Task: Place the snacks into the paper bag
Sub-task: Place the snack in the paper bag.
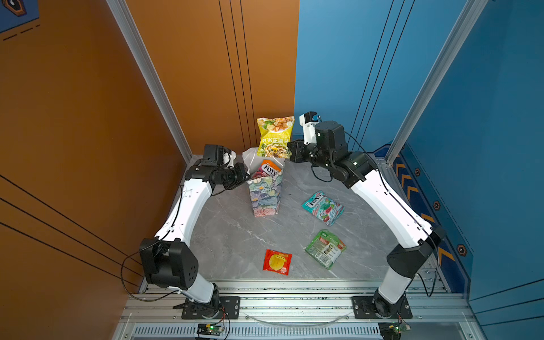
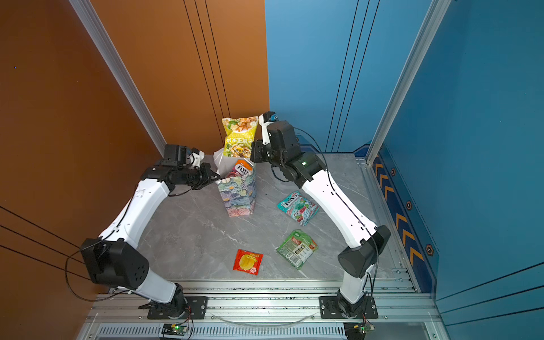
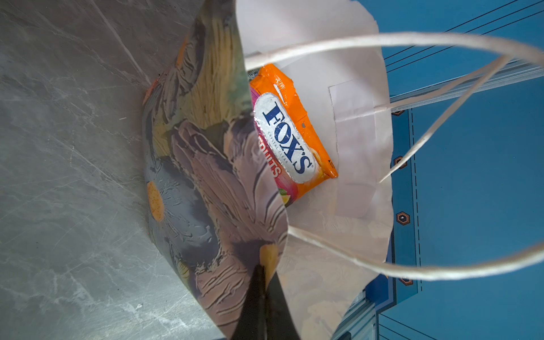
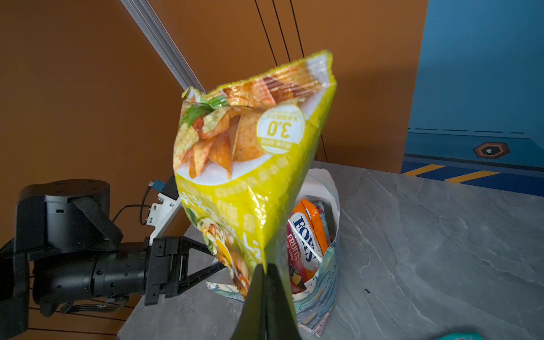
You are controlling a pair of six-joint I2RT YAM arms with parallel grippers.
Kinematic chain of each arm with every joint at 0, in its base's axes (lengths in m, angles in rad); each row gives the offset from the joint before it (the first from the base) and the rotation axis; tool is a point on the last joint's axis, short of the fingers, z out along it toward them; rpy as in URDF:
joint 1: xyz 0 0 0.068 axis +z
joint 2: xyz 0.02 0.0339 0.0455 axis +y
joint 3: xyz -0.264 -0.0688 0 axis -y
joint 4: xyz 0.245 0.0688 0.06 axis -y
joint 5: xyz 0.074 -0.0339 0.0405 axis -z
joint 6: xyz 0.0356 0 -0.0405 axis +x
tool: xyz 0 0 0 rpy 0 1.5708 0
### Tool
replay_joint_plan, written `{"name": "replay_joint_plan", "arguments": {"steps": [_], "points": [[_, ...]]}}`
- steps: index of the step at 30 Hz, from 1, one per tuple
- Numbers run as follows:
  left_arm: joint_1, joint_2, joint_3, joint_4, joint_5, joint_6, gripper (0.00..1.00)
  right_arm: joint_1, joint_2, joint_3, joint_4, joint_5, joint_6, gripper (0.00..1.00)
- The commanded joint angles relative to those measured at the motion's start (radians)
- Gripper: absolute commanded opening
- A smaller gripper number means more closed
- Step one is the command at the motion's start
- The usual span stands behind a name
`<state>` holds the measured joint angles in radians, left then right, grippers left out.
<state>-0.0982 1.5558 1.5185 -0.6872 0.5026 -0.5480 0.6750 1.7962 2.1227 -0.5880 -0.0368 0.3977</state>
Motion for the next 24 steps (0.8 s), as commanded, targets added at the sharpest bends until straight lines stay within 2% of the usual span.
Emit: {"name": "replay_joint_plan", "arguments": {"steps": [1,11,19,24], "points": [[-0.008,-0.008,0.019,-0.001,0.026,-0.007,0.0,0.008,0.044,0.061,-0.108,0.074,-0.034,0.0],[-0.008,-0.013,0.02,0.0,0.021,-0.01,0.0,0.015,0.088,0.072,-0.147,0.132,-0.046,0.0],[-0.009,-0.016,0.022,0.0,0.021,-0.01,0.0,0.018,0.174,0.152,-0.179,0.13,-0.047,0.0],[-0.009,-0.018,0.02,0.0,0.021,-0.009,0.0,0.062,0.235,0.222,-0.196,0.121,-0.048,0.0]]}}
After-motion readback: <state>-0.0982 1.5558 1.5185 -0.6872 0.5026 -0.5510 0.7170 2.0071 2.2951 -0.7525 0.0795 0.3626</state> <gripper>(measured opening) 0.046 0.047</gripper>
